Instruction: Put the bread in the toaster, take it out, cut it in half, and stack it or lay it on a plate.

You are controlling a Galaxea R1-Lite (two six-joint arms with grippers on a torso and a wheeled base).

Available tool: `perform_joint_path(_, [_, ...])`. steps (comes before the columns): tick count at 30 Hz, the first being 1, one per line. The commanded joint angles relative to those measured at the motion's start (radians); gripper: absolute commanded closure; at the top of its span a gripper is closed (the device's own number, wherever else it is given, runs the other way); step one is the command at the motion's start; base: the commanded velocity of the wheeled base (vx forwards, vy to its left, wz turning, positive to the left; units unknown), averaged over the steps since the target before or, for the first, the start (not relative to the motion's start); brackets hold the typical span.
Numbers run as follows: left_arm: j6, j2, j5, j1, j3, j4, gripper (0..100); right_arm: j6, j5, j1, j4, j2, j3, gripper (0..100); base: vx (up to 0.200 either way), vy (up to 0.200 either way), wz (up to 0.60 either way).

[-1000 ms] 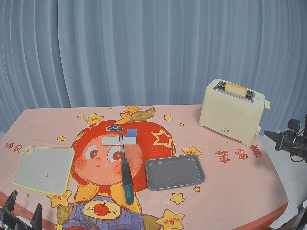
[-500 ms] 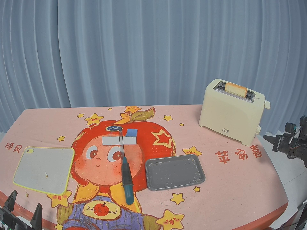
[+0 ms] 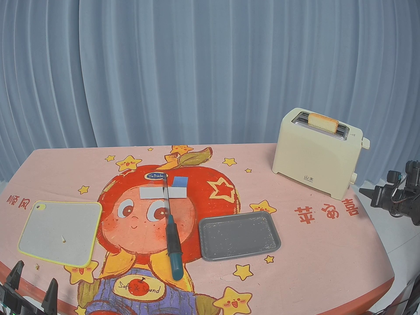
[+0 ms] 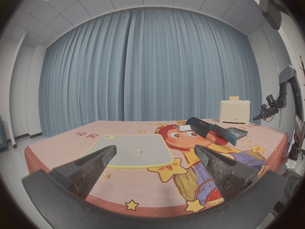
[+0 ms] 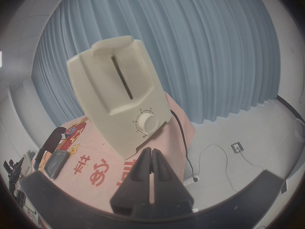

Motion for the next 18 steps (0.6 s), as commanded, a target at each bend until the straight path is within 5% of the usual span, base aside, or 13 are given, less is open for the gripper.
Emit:
perform_joint_path(1, [0.0, 0.001, 0.0, 0.0, 0.016, 0.0, 0, 0.001, 0.001, -0.008, 0.0, 0.044, -0.012, 100, 0.0, 0.0, 0.0])
perform_joint_path(18, [0.0, 0.001, 0.0, 0.0, 0.016, 0.0, 0, 0.026, -0.024, 0.014, 0.0, 0.099, -0.049, 100, 0.0, 0.0, 0.0])
